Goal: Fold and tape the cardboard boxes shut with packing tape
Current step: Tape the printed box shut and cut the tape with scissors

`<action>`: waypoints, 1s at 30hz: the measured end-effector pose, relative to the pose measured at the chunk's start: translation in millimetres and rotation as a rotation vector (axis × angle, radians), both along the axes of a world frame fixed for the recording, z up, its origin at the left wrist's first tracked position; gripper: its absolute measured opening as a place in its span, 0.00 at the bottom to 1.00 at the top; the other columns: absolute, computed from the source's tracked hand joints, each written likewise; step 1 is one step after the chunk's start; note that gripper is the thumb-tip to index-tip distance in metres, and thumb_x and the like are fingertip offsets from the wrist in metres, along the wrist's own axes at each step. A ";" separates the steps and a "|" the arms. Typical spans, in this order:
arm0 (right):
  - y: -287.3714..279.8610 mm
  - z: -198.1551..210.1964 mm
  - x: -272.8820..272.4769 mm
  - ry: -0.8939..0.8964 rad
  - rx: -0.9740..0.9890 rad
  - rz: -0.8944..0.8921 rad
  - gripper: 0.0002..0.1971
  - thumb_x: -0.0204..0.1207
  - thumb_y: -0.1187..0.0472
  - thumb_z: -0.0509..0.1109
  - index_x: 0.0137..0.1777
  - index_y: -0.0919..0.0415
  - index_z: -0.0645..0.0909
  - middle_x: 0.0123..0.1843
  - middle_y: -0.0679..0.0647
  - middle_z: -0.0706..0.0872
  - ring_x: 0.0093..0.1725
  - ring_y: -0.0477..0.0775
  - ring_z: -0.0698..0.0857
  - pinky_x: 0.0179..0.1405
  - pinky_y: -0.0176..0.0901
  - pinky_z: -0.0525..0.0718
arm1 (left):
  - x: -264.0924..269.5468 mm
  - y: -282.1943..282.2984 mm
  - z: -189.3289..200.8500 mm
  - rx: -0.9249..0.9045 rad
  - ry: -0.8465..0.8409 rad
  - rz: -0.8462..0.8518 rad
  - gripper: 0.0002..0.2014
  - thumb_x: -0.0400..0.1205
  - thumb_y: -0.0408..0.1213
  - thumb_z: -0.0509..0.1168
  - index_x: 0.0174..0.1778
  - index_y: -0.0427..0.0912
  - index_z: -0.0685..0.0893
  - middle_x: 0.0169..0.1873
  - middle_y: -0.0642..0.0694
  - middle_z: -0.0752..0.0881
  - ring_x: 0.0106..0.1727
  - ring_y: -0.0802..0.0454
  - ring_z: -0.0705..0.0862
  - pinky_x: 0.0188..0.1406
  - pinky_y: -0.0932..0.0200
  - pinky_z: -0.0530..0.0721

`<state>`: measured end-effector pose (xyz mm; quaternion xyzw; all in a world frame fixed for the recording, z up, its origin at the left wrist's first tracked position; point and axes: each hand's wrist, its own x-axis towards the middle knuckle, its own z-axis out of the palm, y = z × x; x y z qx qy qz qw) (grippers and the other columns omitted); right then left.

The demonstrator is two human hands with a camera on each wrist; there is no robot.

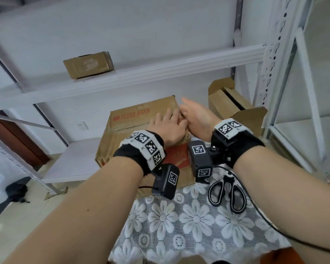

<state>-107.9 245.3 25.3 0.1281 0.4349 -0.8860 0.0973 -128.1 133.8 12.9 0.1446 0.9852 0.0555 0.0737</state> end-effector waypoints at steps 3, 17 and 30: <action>-3.4 -12.1 -5.6 0.159 0.197 0.151 0.32 0.86 0.42 0.47 0.79 0.66 0.63 0.78 0.60 0.70 0.75 0.58 0.72 0.71 0.47 0.69 | 7.8 -0.4 -1.3 0.034 0.004 0.023 0.29 0.88 0.57 0.37 0.86 0.56 0.42 0.86 0.52 0.42 0.86 0.43 0.40 0.82 0.35 0.39; 0.2 -20.3 -20.4 0.099 0.448 0.307 0.46 0.74 0.26 0.49 0.83 0.58 0.58 0.83 0.54 0.61 0.82 0.52 0.61 0.82 0.52 0.55 | 9.7 -2.8 -2.9 0.056 0.018 -0.017 0.31 0.87 0.59 0.38 0.86 0.54 0.43 0.86 0.52 0.43 0.86 0.45 0.41 0.82 0.35 0.41; 15.6 -18.7 1.3 0.160 0.535 0.270 0.33 0.82 0.38 0.55 0.72 0.67 0.74 0.72 0.66 0.78 0.69 0.64 0.78 0.65 0.48 0.77 | 9.4 -3.0 -3.9 0.035 0.021 -0.009 0.34 0.87 0.60 0.37 0.86 0.47 0.43 0.86 0.51 0.43 0.86 0.47 0.42 0.83 0.38 0.43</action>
